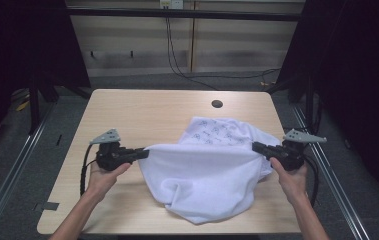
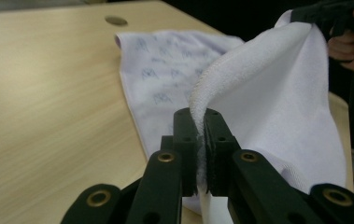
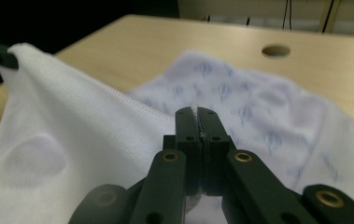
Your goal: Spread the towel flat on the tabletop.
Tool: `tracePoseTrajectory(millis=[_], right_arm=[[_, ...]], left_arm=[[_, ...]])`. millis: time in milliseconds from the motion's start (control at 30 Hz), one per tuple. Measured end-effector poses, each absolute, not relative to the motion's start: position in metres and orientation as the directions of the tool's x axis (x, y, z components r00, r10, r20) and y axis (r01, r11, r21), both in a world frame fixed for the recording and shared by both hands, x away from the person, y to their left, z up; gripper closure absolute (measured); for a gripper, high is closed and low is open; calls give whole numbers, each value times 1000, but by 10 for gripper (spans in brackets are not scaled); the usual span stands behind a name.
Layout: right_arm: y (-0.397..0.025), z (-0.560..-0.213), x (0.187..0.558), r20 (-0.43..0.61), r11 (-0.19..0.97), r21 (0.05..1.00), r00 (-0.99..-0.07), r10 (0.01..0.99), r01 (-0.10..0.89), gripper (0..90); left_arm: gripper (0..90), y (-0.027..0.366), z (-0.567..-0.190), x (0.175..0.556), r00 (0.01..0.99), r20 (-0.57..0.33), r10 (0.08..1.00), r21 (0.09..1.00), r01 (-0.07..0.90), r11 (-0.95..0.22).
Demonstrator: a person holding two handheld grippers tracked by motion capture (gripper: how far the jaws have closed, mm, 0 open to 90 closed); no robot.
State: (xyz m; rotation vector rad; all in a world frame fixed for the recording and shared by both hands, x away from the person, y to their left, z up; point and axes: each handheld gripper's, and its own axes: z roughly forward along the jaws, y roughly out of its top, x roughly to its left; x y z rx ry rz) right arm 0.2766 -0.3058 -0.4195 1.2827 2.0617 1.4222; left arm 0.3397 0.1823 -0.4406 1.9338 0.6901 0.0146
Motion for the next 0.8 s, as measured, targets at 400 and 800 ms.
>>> tracePoseTrajectory(millis=[400, 800], right_arm=[[-304, -491, 236, 255, 225, 702, -533, 807, 676, 882], [-276, -505, 305, 170, 276, 708, -536, 827, 650, 883]], left_arm=[[859, 128, -501, 334, 865, -303, 401, 695, 488, -528], [860, 159, -498, 315, 829, -335, 447, 663, 545, -514]])
